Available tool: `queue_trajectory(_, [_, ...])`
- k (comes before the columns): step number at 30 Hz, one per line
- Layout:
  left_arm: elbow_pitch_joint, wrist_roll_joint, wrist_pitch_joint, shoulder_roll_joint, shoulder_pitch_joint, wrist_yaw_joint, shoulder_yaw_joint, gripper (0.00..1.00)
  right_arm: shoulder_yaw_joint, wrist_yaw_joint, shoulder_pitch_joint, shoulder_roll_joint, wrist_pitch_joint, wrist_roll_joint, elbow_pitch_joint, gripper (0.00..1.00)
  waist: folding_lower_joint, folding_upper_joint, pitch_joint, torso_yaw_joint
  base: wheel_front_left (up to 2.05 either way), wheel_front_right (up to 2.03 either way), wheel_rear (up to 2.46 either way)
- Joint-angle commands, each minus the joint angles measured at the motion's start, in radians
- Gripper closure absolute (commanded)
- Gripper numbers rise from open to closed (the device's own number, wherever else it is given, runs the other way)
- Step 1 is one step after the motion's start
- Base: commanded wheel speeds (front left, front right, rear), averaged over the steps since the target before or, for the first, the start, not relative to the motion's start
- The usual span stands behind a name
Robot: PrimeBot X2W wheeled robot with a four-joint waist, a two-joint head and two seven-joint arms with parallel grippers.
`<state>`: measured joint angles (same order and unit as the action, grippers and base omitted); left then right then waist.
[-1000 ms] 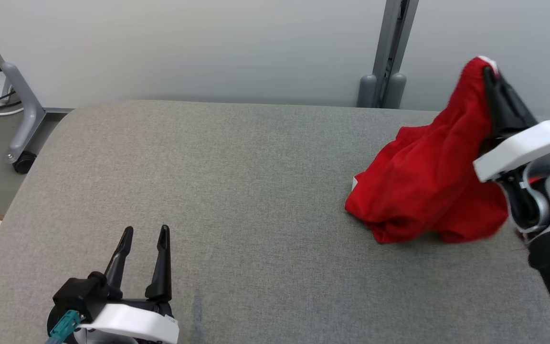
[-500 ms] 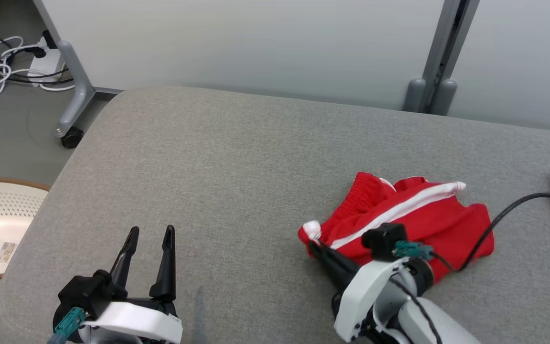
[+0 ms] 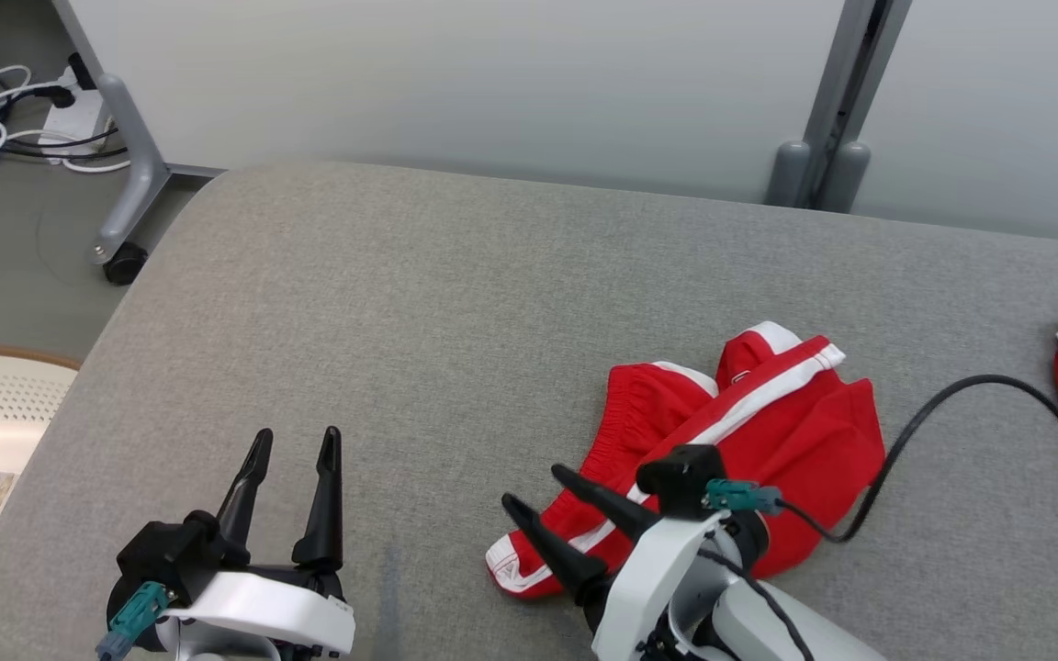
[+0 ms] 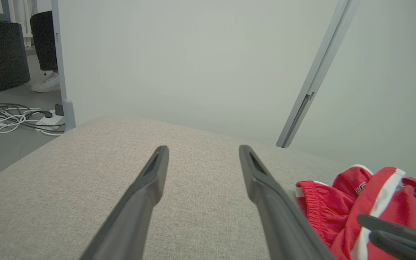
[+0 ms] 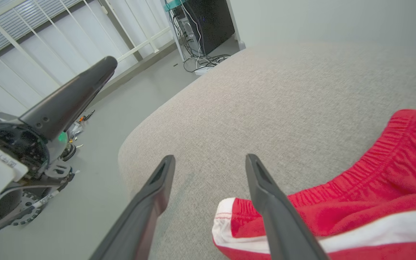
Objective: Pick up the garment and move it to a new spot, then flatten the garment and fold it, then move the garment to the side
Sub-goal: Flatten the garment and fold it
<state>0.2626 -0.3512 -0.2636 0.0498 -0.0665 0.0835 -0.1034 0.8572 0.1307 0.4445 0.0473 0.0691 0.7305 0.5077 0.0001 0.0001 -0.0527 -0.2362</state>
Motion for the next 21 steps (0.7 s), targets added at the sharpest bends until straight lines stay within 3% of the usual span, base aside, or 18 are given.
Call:
queue_trajectory(1, [-0.004,0.001,-0.001,0.002,-0.001,-0.004,0.005,0.0,-0.016,0.0,0.011,0.007,0.02,-0.009,0.004,0.0,-0.0001,-0.0001,0.008,0.02,0.0,0.0,0.0])
queue_trajectory(8, [-0.016,0.007,-0.001,0.003,0.022,-0.01,0.032,0.0,-0.194,0.0,-0.007,0.083,0.107,-0.081,-0.043,0.0,-0.0001,-0.0001,0.035,0.102,0.0,0.0,0.0])
queue_trajectory(15, [-0.034,0.016,0.0,0.002,0.049,-0.015,0.062,0.0,-0.438,0.0,-0.115,0.157,0.144,-0.169,-0.185,0.0,-0.0001,-0.0001,0.053,0.171,0.0,0.0,0.0])
queue_trajectory(21, [-0.051,0.023,0.0,0.012,0.06,-0.017,0.095,0.0,-0.638,0.0,-0.239,0.165,0.13,-0.217,-0.28,0.0,-0.0001,-0.0001,0.048,0.199,0.0,0.0,0.0])
